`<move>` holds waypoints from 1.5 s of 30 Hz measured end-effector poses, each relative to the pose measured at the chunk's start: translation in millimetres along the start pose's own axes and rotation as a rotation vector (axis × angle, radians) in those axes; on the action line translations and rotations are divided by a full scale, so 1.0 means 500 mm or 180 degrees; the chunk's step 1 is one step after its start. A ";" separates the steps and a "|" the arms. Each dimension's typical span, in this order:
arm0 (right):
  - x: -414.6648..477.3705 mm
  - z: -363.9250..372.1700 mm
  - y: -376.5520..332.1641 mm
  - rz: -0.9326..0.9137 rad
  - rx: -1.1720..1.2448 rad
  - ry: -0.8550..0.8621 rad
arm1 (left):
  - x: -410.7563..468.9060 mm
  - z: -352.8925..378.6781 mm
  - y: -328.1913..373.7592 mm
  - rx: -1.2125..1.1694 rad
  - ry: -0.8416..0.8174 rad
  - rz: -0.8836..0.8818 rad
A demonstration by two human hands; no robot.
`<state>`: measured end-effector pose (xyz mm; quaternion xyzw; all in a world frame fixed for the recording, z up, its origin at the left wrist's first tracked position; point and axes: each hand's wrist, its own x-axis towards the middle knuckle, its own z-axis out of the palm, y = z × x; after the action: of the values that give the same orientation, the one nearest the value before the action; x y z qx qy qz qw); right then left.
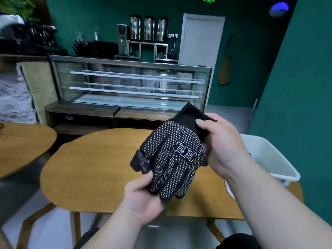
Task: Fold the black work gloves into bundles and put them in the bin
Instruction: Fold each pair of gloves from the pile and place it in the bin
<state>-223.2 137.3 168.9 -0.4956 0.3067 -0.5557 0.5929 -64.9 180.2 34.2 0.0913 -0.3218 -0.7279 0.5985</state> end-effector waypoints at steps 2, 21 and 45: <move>0.002 0.003 -0.002 -0.0022 -0.0065 0.0049 | -0.007 0.028 -0.009 0.0276 -0.0566 0.0074; -0.011 0.017 -0.028 -0.0253 -0.0852 0.0067 | 0.015 0.119 0.001 0.1246 0.0035 0.0133; 0.035 -0.052 0.000 -0.0137 -0.1985 -0.0264 | 0.041 0.041 -0.019 0.1386 -0.0093 -0.1097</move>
<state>-243.5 113.9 164.0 -0.6821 0.4273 -0.4266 0.4124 -88.6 169.1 49.8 0.2606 -0.4590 -0.7340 0.4274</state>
